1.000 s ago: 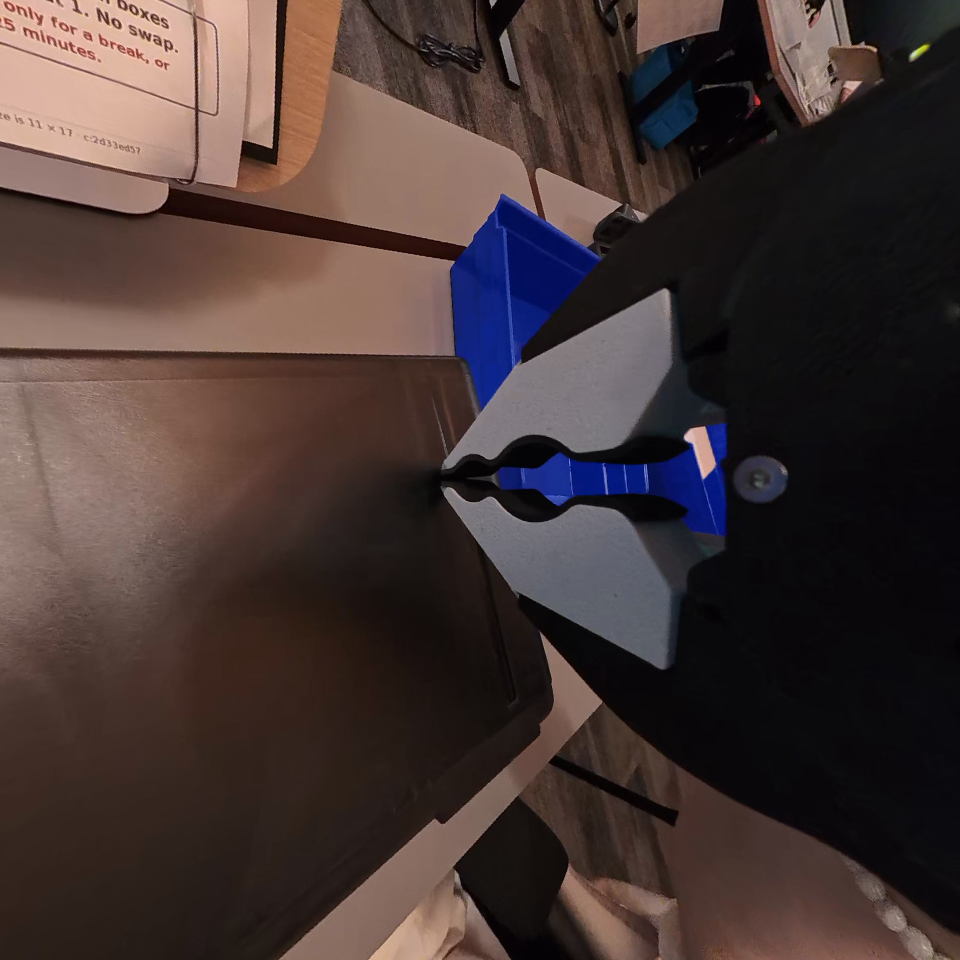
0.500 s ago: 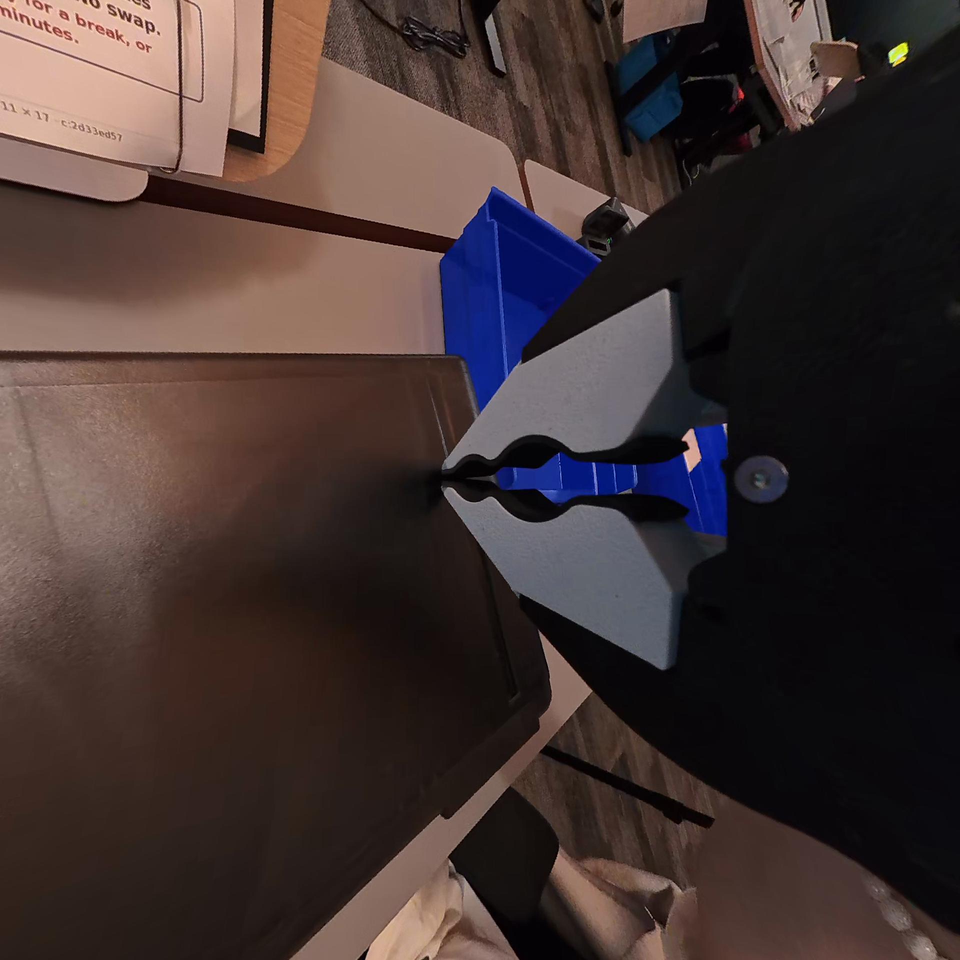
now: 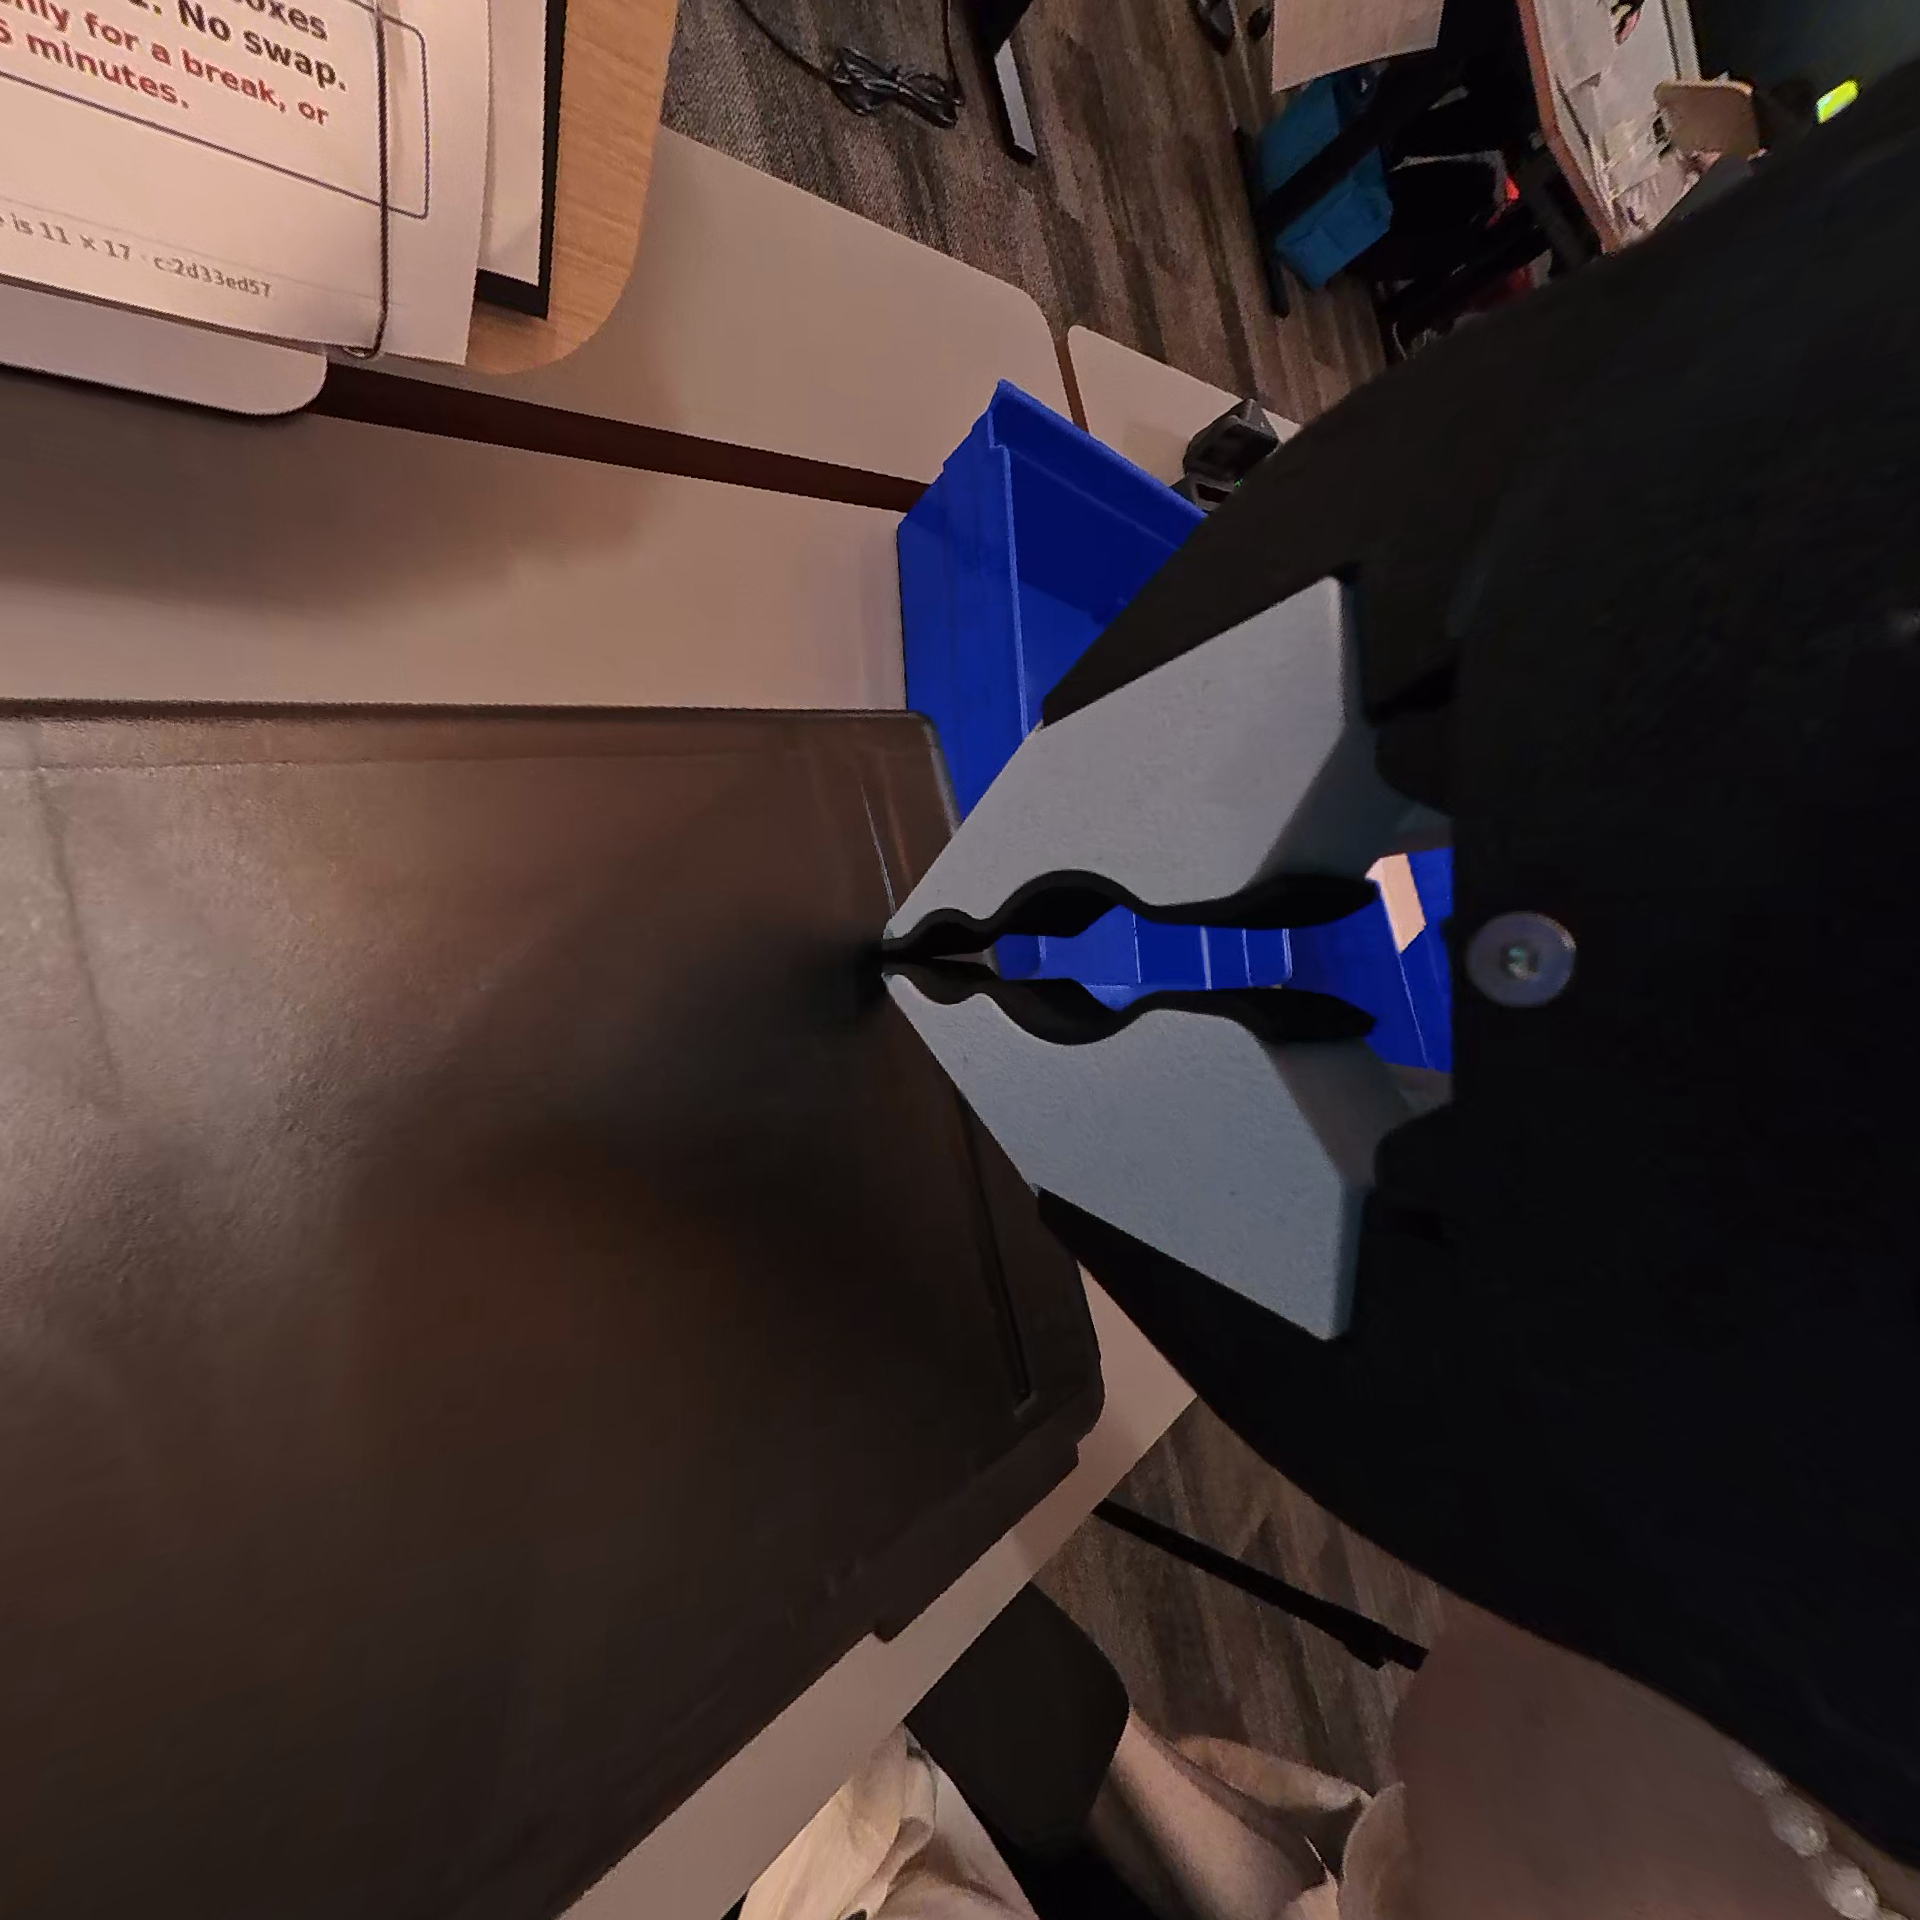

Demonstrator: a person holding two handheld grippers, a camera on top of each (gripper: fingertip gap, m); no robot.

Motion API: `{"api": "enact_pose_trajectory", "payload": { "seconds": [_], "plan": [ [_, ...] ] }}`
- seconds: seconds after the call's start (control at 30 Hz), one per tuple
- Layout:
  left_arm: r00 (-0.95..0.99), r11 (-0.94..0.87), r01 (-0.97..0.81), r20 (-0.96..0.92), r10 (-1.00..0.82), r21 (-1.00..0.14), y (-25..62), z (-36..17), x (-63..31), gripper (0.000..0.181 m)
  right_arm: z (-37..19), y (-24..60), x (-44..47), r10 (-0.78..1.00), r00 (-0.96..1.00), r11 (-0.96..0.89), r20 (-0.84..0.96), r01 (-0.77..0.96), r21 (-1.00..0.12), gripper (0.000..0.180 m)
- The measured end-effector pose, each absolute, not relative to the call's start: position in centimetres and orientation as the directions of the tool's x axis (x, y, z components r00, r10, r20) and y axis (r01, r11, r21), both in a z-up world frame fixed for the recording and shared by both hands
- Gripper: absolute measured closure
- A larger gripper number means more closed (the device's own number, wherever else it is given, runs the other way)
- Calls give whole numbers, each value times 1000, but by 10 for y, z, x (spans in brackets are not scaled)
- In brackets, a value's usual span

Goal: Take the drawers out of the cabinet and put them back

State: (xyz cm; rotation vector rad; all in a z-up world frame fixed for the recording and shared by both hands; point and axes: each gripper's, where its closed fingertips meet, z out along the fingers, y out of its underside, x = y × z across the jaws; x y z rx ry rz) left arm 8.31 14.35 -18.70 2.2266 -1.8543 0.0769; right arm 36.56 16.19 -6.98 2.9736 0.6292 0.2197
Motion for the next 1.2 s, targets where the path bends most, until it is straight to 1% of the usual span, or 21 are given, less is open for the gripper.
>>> {"api": "enact_pose_trajectory", "payload": {
  "seconds": [0.27,0.4,0.83,1.0,1.2],
  "plan": [
    [252,-215,-959,210,-945,184,143,-180,90,181,-70,162,366,408,905,-910,124,391,136,180],
    [261,-222,-952,176,-949,211,143,-179,89,181,-70,162,366,406,905,-910,129,388,143,180],
    [303,-265,-939,164,-939,218,137,-165,104,181,-70,162,365,391,914,-917,109,377,129,180],
    [303,-280,-947,149,-941,159,135,-155,115,181,-70,162,365,394,911,-915,120,376,146,180],
    [291,-291,-956,143,-946,24,137,-149,126,181,-70,162,365,396,910,-914,123,378,146,180]
  ]
}}
